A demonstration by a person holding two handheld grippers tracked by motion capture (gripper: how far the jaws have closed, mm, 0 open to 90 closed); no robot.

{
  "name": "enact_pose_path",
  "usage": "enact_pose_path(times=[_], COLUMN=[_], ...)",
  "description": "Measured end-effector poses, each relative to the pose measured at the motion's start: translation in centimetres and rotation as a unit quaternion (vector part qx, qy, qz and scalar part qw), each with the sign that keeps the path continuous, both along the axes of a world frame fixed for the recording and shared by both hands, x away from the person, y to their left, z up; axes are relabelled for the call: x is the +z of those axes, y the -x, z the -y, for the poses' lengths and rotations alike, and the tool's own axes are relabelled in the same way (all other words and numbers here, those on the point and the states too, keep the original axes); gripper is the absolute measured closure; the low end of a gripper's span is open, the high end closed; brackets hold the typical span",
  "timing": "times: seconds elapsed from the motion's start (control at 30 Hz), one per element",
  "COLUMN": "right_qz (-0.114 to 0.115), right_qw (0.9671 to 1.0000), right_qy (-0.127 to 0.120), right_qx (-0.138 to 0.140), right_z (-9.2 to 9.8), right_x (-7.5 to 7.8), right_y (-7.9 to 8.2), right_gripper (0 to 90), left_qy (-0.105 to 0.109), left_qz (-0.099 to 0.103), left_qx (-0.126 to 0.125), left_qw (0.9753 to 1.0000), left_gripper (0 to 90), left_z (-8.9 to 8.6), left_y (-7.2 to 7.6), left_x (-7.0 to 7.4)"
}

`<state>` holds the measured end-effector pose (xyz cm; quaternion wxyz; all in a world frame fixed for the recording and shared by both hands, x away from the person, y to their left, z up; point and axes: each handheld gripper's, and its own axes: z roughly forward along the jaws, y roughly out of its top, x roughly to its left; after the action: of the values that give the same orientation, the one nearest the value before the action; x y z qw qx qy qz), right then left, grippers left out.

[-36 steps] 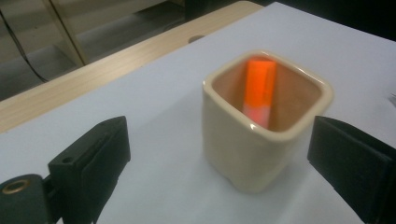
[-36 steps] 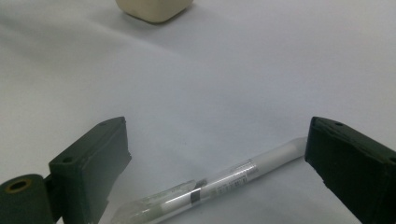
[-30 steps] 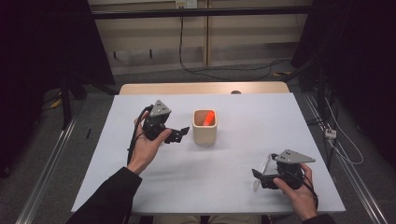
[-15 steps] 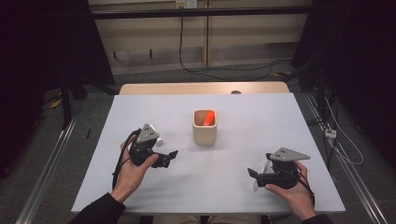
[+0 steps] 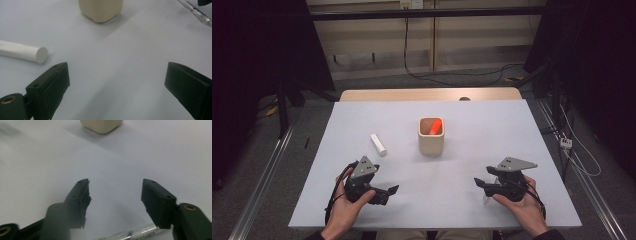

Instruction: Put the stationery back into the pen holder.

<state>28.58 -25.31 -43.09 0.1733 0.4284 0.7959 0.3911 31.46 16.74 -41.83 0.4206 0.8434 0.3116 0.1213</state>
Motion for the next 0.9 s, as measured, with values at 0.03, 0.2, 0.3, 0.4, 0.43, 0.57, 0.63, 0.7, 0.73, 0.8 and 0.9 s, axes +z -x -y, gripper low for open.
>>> enact_pose_path(times=[0.03, 0.2, 0.3, 0.4, 0.43, 0.57, 0.63, 0.7, 0.73, 0.8, 0.9], right_qz=[-0.007, -0.019, -0.025, -0.03, -0.037, -0.044, -0.044, -0.053, -0.061, -0.079, -0.106], right_qw=[1.0, 0.9996, 0.9995, 0.9994, 0.9991, 0.9977, 0.9979, 0.9975, 0.9969, 0.9953, 0.9928], right_qy=[-0.003, -0.015, -0.008, 0.006, 0.011, 0.018, 0.018, 0.019, 0.023, 0.031, 0.03], right_qx=[0.001, 0.015, 0.016, 0.014, 0.021, 0.047, 0.045, 0.044, 0.044, 0.047, 0.048], right_z=[0.0, 0.0, -0.3, -0.6, -0.8, -1.6, -1.8, -1.8, -1.9, -1.9, -1.9], right_x=[0.0, 0.1, 0.0, 0.0, -0.1, -0.2, -0.3, -0.3, -0.3, -0.6, -1.1], right_y=[-0.1, -0.2, -0.4, -0.4, -0.4, 0.0, 0.1, 0.2, 0.2, 0.2, 0.2], right_gripper=[50.9, 75.7, 86.4, 90.0, 90.0, 90.0, 90.0, 90.0, 90.0, 90.0, 90.0], left_qy=[0.006, 0.026, 0.025, 0.028, 0.024, 0.023, 0.024, 0.025, 0.025, 0.027, 0.03], left_qz=[0.001, 0.001, 0.018, 0.012, 0.014, 0.01, 0.009, 0.011, 0.01, 0.011, 0.014], left_qx=[0.003, 0.012, 0.021, 0.017, 0.016, 0.009, 0.01, 0.011, 0.011, 0.011, 0.013], left_qw=[1.0, 0.9996, 0.9993, 0.9994, 0.9995, 0.9996, 0.9996, 0.9996, 0.9996, 0.9995, 0.9994], left_gripper=[6.0, 6.7, 6.7, 6.6, 6.7, 6.7, 6.7, 6.7, 6.7, 6.6, 6.6], left_z=[-0.3, -1.6, -1.8, -1.6, -1.5, -1.3, -1.4, -1.5, -1.5, -1.6, -1.7], left_y=[0.3, 1.6, 1.8, 1.8, 1.8, 1.8, 1.8, 1.8, 1.8, 1.8, 1.7], left_x=[-0.2, -1.0, -1.2, -1.7, -1.8, -1.8, -1.9, -1.9, -1.9, -1.8, -1.8])
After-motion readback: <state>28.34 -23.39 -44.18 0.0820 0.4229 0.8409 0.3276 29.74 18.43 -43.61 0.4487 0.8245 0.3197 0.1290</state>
